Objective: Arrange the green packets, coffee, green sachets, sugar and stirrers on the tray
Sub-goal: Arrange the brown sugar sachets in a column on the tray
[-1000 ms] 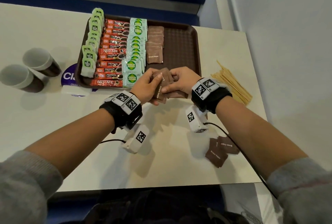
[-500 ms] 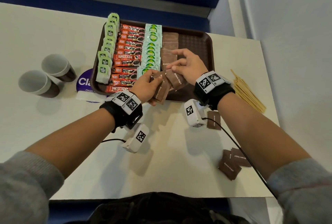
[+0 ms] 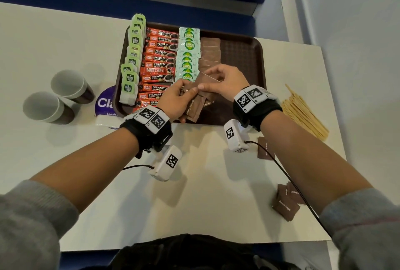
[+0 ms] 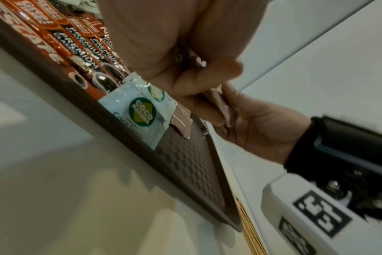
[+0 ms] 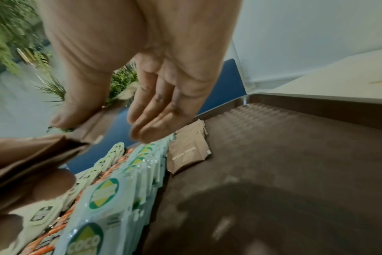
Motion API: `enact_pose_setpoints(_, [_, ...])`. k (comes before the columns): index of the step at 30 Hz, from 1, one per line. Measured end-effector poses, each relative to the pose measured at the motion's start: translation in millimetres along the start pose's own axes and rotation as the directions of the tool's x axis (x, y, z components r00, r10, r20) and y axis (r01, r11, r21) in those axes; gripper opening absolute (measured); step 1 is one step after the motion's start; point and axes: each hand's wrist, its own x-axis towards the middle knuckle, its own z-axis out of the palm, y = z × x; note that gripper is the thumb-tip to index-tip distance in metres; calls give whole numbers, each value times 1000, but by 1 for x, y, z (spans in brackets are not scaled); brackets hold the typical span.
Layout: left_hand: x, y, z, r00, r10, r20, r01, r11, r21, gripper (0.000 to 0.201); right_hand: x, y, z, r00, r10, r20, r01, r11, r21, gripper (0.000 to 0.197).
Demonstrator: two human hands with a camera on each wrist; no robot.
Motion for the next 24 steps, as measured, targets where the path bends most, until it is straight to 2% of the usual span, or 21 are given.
enact_pose_setpoints(3, [6, -1, -3, 1000, -12, -22, 12, 1000, -1, 13, 0, 9, 0, 993, 93, 77, -103, 985, 137, 27])
enact_pose_setpoints(5, [10, -3, -5, 999, -15, -36, 15, 1000, 15, 13, 2, 13, 0, 994, 95, 47, -102, 977, 187, 14])
enact_pose_setpoints(8, [17, -5, -10, 997, 27, -78, -23, 998, 61, 12, 12, 21, -4, 995, 77, -64, -66, 986, 152, 9])
enact_pose_setpoints(12, [26, -4, -23, 990, 51, -130, -41, 996, 73, 10, 30, 35, -12, 971, 116, -207, -102, 992, 79, 10])
enact_pose_setpoints(17, [33, 2, -31, 987, 48, -156, -40, 998, 56, 9, 40, 49, -9, 970, 176, -169, -183, 983, -26, 20])
enact_pose_setpoints(19, [35, 2, -30, 987, 47, -153, -46, 999, 7, 8, 44, 54, -3, 968, 188, -168, -200, 978, -58, 19])
enact_pose_setpoints(24, [36, 1, -29, 990, 32, -141, -32, 999, 7, 10, 50, 61, 6, 958, 202, -205, -220, 973, -70, 8])
